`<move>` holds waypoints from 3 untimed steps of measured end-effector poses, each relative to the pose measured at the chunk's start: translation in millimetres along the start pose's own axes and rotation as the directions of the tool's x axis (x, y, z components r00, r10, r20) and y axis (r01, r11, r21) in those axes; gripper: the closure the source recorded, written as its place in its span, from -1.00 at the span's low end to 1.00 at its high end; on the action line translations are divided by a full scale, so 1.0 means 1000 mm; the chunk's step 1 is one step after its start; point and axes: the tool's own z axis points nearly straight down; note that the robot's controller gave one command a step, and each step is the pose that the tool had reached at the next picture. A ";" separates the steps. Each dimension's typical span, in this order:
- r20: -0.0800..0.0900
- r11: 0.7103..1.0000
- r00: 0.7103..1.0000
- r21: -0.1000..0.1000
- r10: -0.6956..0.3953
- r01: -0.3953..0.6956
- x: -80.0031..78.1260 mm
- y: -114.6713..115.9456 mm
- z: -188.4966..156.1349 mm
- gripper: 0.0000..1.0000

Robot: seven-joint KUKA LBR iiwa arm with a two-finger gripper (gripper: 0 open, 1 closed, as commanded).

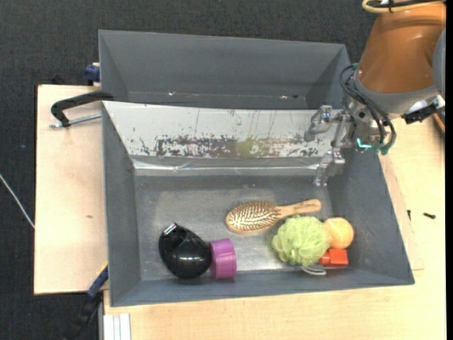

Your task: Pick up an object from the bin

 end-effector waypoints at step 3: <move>0.004 0.986 0.986 0.001 -0.165 0.165 0.049 0.102 0.075 -1.00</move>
Offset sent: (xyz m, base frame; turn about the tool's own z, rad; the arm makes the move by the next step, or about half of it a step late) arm -0.0516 0.0657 -0.1650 -0.1359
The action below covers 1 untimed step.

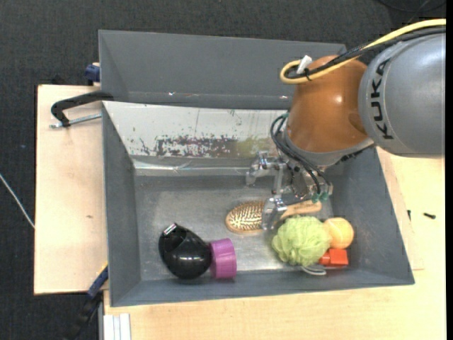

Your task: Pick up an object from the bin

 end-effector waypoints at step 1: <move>0.009 0.996 0.996 0.000 0.089 -0.089 -0.025 -0.022 0.025 -1.00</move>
Offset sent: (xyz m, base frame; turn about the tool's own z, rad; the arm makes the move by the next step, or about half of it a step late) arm 0.0195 -0.0220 -0.0902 0.0125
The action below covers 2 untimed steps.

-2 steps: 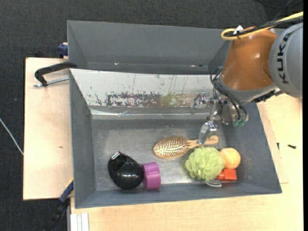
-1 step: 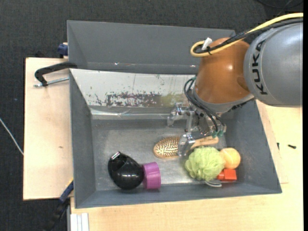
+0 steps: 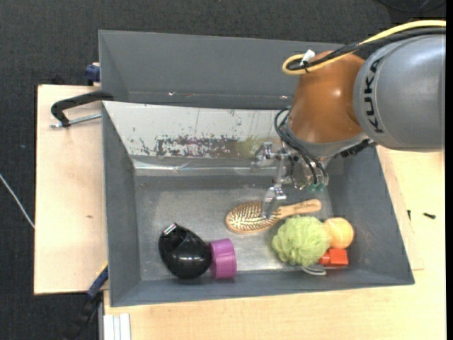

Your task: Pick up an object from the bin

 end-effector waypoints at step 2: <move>-0.031 0.999 0.998 -0.002 0.051 -0.051 -0.006 -0.008 0.059 1.00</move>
Offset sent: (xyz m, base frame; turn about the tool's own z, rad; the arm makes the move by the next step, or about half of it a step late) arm 0.0080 -0.0089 -0.0654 0.0550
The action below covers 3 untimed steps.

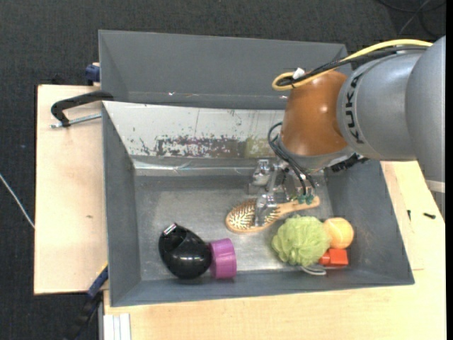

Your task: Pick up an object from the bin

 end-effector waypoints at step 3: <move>0.011 1.000 1.000 0.001 0.000 0.000 0.000 0.000 -0.007 1.00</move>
Offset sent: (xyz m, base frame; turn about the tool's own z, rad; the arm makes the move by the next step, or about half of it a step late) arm 0.0000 0.0000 0.0095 0.0000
